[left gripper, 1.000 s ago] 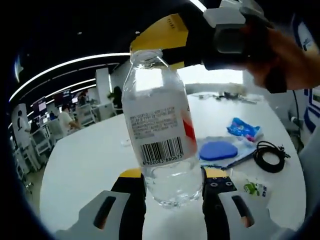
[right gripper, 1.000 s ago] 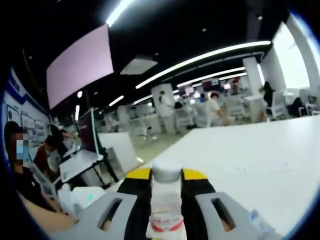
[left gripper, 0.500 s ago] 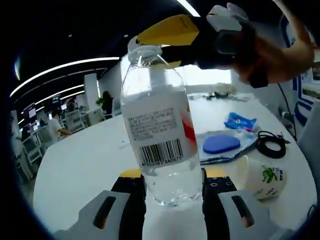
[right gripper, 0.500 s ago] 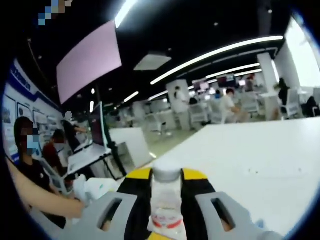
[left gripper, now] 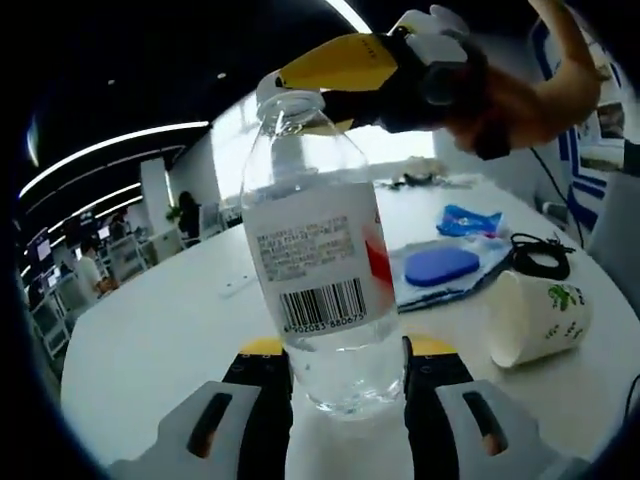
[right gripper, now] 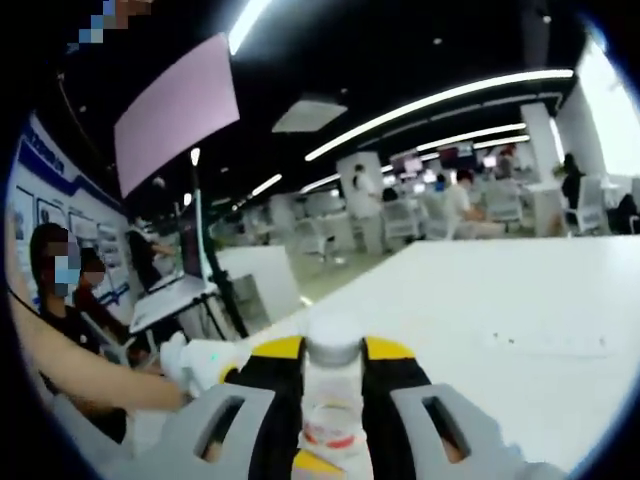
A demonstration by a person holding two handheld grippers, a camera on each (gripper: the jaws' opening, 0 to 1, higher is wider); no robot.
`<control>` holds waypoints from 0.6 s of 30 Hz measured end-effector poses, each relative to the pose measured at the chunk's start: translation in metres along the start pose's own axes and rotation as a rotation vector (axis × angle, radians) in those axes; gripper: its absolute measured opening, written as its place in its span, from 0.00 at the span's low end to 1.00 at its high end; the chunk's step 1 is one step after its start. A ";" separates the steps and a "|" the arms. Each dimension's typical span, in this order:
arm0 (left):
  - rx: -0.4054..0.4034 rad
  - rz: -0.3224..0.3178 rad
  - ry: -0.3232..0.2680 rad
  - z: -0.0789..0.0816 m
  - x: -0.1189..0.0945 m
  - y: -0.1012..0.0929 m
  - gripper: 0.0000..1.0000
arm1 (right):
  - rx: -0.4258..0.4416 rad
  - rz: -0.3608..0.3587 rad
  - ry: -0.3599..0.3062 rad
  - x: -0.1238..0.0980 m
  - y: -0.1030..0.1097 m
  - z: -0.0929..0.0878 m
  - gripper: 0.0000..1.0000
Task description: Arrange the tabletop items into an orderly group along one side of the table until the central work area is clear of visible clutter.
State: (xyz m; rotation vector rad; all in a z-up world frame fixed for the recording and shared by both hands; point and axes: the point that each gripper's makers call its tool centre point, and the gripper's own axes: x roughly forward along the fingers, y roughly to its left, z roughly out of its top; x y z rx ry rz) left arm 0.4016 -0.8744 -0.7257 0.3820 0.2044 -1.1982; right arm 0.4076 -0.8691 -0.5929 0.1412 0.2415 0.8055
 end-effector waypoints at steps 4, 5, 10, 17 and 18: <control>-0.005 -0.062 -0.032 -0.004 0.009 -0.006 0.40 | 0.021 -0.007 0.003 -0.008 -0.008 -0.006 0.17; -0.002 -0.067 -0.035 -0.004 0.010 -0.006 0.40 | 0.017 -0.008 0.009 -0.010 -0.010 -0.006 0.17; -0.011 -0.112 -0.078 0.000 0.016 -0.011 0.40 | -0.024 -0.007 0.020 -0.012 -0.003 -0.004 0.17; 0.067 -0.229 -0.074 0.001 0.028 -0.020 0.40 | -0.108 -0.078 0.026 -0.014 0.004 -0.011 0.17; 0.075 -0.237 -0.069 -0.001 0.029 -0.020 0.40 | -0.110 -0.090 0.026 -0.015 0.004 -0.012 0.17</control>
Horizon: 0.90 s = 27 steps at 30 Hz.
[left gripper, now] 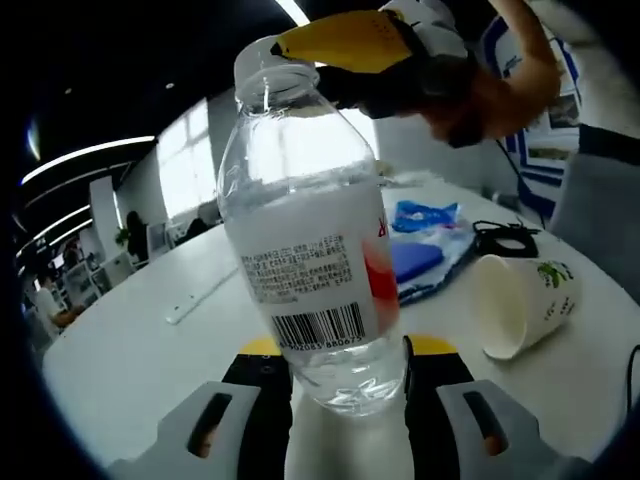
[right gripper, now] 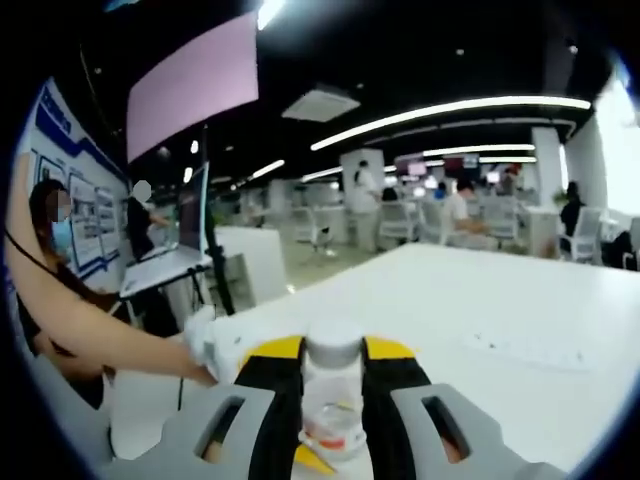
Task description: Arrange the tabletop items into an orderly group along one side of the table until the central work area is clear of visible clutter.
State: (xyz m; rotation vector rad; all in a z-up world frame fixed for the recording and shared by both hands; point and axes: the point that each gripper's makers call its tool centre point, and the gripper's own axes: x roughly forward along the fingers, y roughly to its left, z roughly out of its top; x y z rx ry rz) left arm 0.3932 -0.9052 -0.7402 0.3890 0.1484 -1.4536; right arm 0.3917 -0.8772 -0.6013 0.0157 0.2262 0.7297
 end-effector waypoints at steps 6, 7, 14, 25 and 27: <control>0.032 -0.057 0.003 -0.001 0.004 -0.004 0.40 | 0.018 -0.017 -0.002 -0.005 -0.001 -0.002 0.17; 0.035 -0.063 0.001 0.000 0.005 -0.005 0.40 | 0.018 -0.017 -0.001 -0.005 0.000 -0.002 0.17; 0.020 -0.112 -0.027 0.000 0.008 -0.008 0.41 | 0.028 -0.039 0.013 -0.004 0.004 -0.004 0.18; -0.038 -0.124 -0.067 0.003 0.009 -0.012 0.40 | -0.007 -0.074 -0.007 -0.004 -0.001 -0.004 0.18; -0.043 -0.124 -0.067 0.003 0.009 -0.012 0.40 | -0.002 -0.077 -0.011 -0.004 -0.002 -0.004 0.18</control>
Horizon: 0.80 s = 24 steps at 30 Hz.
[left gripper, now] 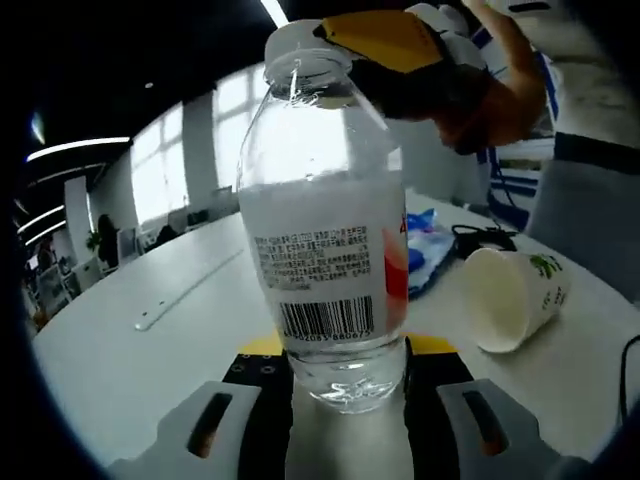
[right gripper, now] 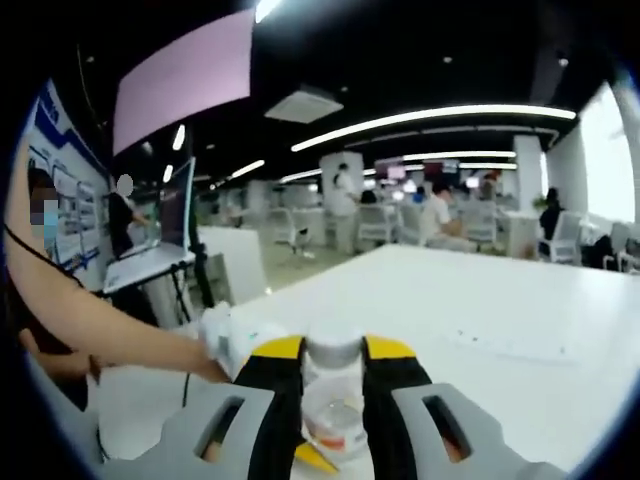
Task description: Arrange the tabletop items into an orderly group along one side of the table until the central work area is clear of visible clutter.
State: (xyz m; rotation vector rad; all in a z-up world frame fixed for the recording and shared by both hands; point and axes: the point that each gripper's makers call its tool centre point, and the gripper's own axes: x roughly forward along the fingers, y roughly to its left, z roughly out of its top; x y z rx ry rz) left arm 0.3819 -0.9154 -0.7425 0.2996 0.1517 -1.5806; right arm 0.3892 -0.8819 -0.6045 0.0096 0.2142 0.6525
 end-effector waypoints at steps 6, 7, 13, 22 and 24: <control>-0.005 0.004 0.018 -0.002 0.003 -0.001 0.41 | -0.028 -0.029 0.010 -0.001 0.000 0.000 0.18; -0.007 0.005 0.020 -0.001 0.003 -0.002 0.41 | -0.031 -0.037 0.012 -0.001 0.000 0.000 0.18; -0.044 0.005 -0.008 0.003 0.000 -0.001 0.42 | -0.044 -0.059 0.012 0.000 -0.001 0.001 0.18; -0.063 0.036 -0.006 0.015 -0.008 0.002 0.54 | -0.069 -0.078 0.015 -0.003 0.000 0.001 0.18; -0.081 0.050 -0.018 0.016 -0.011 0.004 0.58 | -0.075 -0.072 0.014 -0.002 0.000 0.001 0.19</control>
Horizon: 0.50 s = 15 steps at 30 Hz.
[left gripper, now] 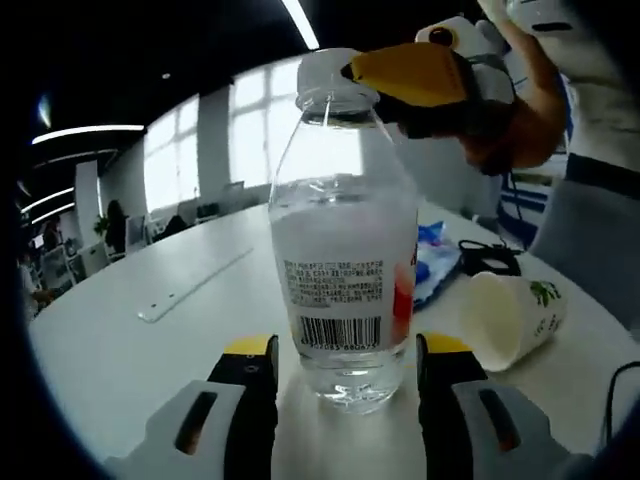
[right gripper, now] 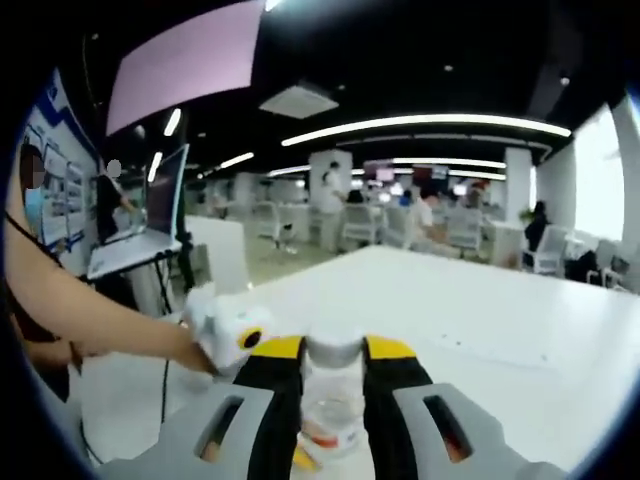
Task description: Arrange the tabletop items into an orderly group along one side of the table until the central work area is clear of visible clutter.
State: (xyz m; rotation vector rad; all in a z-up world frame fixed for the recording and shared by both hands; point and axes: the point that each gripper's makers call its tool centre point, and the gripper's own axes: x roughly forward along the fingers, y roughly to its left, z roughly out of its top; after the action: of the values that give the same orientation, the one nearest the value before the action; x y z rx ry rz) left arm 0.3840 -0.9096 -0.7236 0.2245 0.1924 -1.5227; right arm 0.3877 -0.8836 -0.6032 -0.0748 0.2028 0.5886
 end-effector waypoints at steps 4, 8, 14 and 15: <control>-0.011 0.038 -0.004 0.001 -0.005 0.002 0.60 | -0.007 0.028 0.083 0.005 0.001 -0.022 0.26; -0.025 0.087 -0.006 0.004 -0.010 0.004 0.62 | -0.014 0.043 0.080 0.003 0.004 -0.024 0.33; -0.044 0.160 -0.028 0.014 -0.025 0.005 0.70 | 0.001 0.071 0.083 -0.003 0.011 -0.021 0.42; -0.057 0.168 -0.035 0.016 -0.028 0.003 0.73 | 0.000 0.068 0.080 -0.007 0.011 -0.018 0.42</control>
State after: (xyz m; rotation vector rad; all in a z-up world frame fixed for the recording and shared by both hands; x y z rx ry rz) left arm 0.3861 -0.8870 -0.7003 0.1651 0.1842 -1.3513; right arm 0.3731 -0.8805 -0.6198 -0.0922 0.2834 0.6538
